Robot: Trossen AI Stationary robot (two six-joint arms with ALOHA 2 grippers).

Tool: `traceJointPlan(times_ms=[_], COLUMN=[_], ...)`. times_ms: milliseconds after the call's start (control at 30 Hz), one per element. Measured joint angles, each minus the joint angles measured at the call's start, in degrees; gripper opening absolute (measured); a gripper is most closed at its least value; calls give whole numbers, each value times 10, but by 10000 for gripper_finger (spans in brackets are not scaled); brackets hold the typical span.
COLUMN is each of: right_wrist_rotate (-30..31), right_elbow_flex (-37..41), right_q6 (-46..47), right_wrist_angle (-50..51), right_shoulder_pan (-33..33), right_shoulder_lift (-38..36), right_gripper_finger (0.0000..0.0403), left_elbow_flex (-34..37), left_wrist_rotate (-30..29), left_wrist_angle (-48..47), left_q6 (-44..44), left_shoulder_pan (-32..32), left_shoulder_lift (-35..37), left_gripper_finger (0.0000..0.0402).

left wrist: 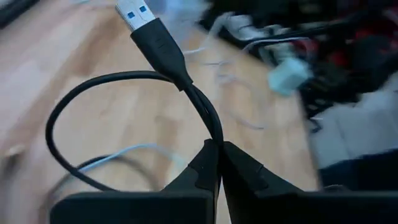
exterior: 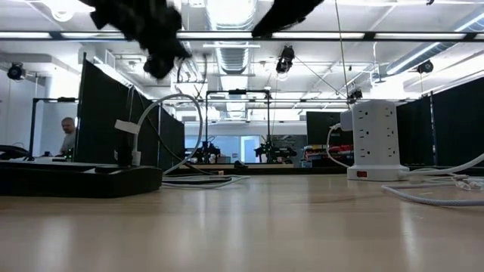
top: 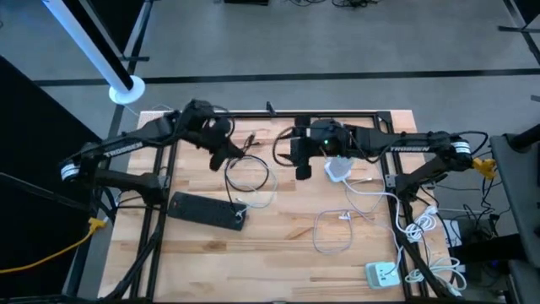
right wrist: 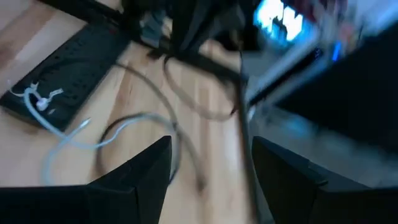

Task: Insert USB
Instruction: Insert the black charger cable into the black outlet extension

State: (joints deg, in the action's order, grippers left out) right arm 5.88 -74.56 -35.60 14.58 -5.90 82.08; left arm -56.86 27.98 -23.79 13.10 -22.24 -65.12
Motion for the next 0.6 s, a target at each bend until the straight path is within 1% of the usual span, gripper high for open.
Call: traceJointPlan(times_ms=[67, 100, 200, 267, 333, 367, 500, 600], right_wrist_rotate=[-2, -2, -1, -5, -28, -46, -125, -176], right_elbow_flex=[0, -2, -12, -16, -17, -18, -18, -18], right_q6=[-50, -55, -32, -12, 5, 15, 57, 118], right_wrist_angle=[-26, -34, -34, -30, -31, -35, -71, -117], right_shoulder_pan=[0, -1, -12, -20, -31, -36, -53, -60], right_shoulder_lift=[0, 0, 0, -5, -11, -13, -16, -14], right_gripper_finger=[205, 204, 204, 205, 206, 206, 202, 199], left_elbow_flex=[0, 1, 1, 1, 1, 1, 0, 0], left_wrist_rotate=[-88, -136, -317, -444, -534, -561, -624, -676], left_wrist_angle=[23, 34, 68, 93, 116, 131, 205, 260], left_q6=[5, -7, -74, -121, -149, -157, -198, -252], left_shoulder_pan=[62, 94, 185, 234, 267, 277, 292, 294], left_shoulder_lift=[0, -1, -6, -12, -18, -19, -27, -39], left_gripper_finger=[0, 0, 0, 0, 0, 0, 0, 0])
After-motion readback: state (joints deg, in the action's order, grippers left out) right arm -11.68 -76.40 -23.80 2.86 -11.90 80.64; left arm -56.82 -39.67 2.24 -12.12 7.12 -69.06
